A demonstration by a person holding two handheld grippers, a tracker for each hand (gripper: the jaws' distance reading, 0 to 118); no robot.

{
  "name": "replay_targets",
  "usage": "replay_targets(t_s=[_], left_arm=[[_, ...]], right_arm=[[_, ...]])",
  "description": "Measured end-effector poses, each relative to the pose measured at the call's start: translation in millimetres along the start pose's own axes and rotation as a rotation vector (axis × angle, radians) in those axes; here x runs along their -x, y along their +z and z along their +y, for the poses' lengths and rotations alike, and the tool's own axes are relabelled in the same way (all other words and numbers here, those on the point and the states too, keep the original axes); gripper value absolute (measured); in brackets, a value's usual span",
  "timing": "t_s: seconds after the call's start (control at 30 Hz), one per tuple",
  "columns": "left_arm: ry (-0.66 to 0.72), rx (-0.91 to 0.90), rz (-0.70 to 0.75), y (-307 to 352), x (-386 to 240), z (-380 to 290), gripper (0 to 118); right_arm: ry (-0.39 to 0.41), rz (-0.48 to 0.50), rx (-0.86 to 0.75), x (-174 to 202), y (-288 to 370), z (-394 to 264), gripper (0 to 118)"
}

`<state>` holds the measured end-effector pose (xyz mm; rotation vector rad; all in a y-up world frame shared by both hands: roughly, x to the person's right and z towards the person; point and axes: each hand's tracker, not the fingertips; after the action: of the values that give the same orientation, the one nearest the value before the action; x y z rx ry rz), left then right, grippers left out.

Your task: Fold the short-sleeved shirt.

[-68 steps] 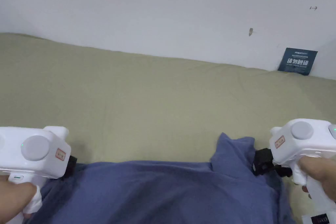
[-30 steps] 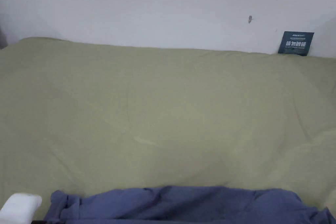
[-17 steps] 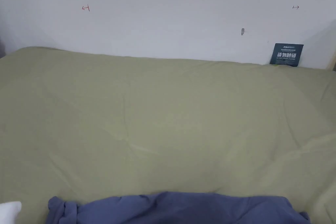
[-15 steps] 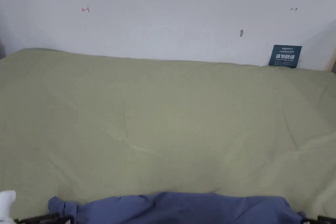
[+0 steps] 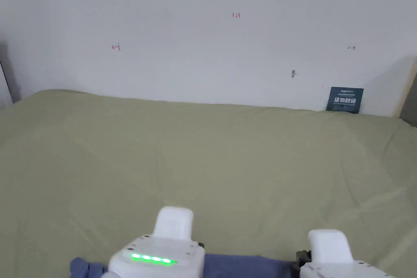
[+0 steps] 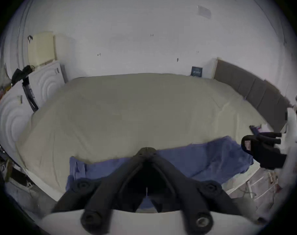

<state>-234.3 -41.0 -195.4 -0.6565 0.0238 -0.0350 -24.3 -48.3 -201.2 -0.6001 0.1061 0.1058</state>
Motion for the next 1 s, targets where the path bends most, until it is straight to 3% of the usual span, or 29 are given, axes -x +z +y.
replay_targets(t_s=[0.03, 0.1, 0.47, 0.57, 0.63, 0.67, 0.7, 0.73, 0.77, 1.0], left_arm=[[0.011, 0.008, -0.028, -1, -6, -6, 0], [0.041, 0.048, -0.093, -2, -13, -18, 0], [0.088, 0.088, -0.06, -12, 4, -22, 0], [0.154, 0.093, -0.181, -13, 34, -13, 0], [0.318, 0.127, -0.342, -18, 77, -12, 1], [0.386, 0.132, -0.416, -21, 97, -14, 15], [0.449, 0.12, -0.48, -24, 123, -17, 47], [0.484, 0.119, -0.511, -26, 147, -21, 100], [0.514, 0.137, -0.521, -29, 164, -24, 118], [0.733, 0.143, -0.445, -38, 276, -70, 118]], right_arm=[[0.013, -0.021, 0.038, 0, -1, -3, 1], [-0.029, 0.031, 0.085, 2, -1, -15, 1], [-0.054, 0.029, 0.086, 2, -1, -17, 1], [-0.061, 0.063, 0.07, 0, 7, -10, 1], [-0.068, 0.114, 0.063, -8, 12, -6, 1], [-0.072, 0.123, 0.061, -11, 14, -4, 1], [-0.076, 0.132, 0.058, -15, 17, -3, 1], [-0.076, 0.139, 0.059, -19, 18, -2, 1], [-0.08, 0.146, 0.057, -21, 20, -2, 1], [-0.099, 0.201, 0.054, -25, 23, 1, 1]])
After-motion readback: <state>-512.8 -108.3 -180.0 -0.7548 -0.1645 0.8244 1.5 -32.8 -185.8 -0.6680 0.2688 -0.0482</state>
